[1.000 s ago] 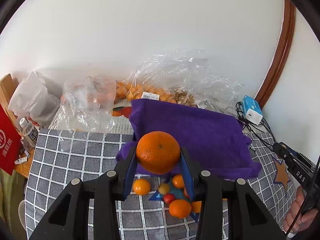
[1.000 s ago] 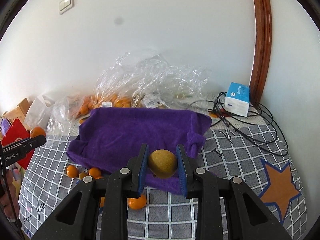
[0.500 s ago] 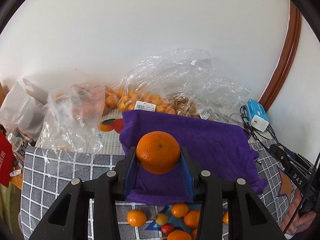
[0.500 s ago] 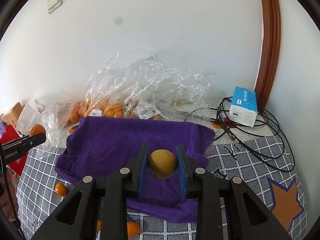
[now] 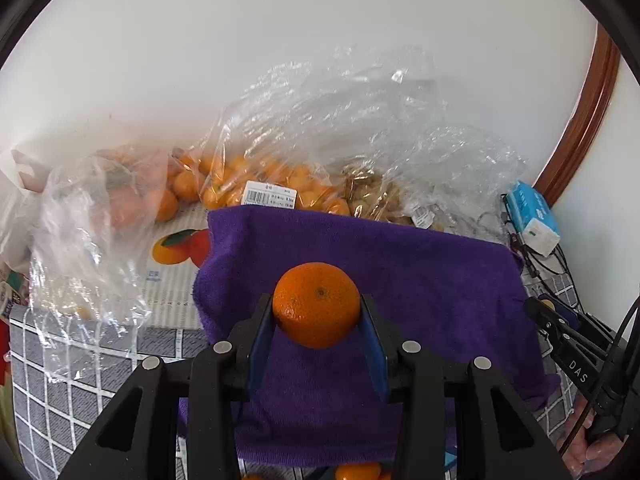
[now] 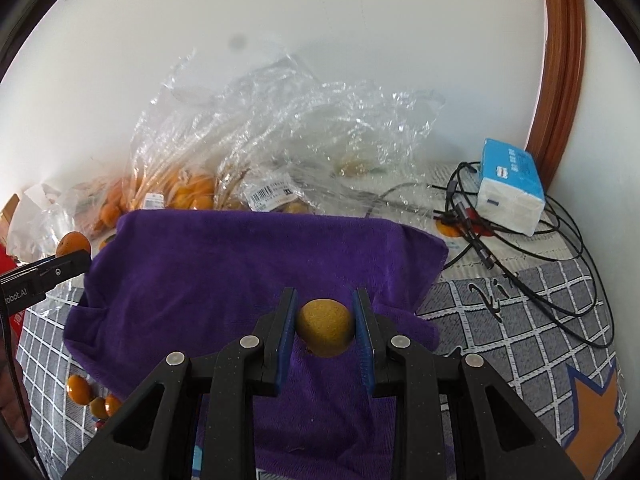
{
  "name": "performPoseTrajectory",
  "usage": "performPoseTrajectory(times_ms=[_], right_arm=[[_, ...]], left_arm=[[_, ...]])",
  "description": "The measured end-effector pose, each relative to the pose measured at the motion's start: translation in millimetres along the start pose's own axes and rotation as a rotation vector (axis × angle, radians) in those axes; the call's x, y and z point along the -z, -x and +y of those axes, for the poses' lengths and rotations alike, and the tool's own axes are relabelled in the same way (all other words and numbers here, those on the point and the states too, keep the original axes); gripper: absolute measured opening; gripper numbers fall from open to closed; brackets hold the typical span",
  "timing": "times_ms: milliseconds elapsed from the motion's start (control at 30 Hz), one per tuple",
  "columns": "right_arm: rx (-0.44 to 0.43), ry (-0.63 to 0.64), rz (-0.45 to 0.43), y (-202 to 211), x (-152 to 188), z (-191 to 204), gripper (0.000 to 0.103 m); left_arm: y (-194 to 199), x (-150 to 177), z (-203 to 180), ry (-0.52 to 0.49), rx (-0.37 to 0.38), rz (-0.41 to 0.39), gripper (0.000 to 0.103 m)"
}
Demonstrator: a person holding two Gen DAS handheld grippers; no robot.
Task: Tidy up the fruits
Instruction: 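Lift both held fruits and carry them over the purple towel, then open both tools to drop the fruits onto the purple towel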
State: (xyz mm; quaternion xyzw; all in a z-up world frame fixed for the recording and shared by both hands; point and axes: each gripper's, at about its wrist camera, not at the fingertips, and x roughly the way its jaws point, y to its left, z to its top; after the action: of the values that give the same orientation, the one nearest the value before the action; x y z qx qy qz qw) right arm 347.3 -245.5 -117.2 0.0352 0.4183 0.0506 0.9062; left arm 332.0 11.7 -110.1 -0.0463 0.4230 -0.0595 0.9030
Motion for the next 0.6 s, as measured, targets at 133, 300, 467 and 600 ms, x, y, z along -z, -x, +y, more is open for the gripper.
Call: performPoseTrajectory(times_ms=[133, 300, 467, 600], right_arm=[[0.003, 0.001, 0.035, -21, 1, 1, 0.028], [0.007, 0.021, 0.078, -45, 4, 9, 0.028], [0.019, 0.044, 0.123, -60, 6, 17, 0.028], [0.024, 0.047, 0.138, -67, 9, 19, 0.028]], left_arm=[[-20, 2, 2, 0.000, -0.001, 0.026, 0.039], [-42, 8, 5, 0.008, 0.005, 0.062, 0.039], [-55, 12, 4, -0.002, 0.002, 0.091, 0.039], [-60, 13, 3, -0.005, 0.004, 0.107, 0.039]])
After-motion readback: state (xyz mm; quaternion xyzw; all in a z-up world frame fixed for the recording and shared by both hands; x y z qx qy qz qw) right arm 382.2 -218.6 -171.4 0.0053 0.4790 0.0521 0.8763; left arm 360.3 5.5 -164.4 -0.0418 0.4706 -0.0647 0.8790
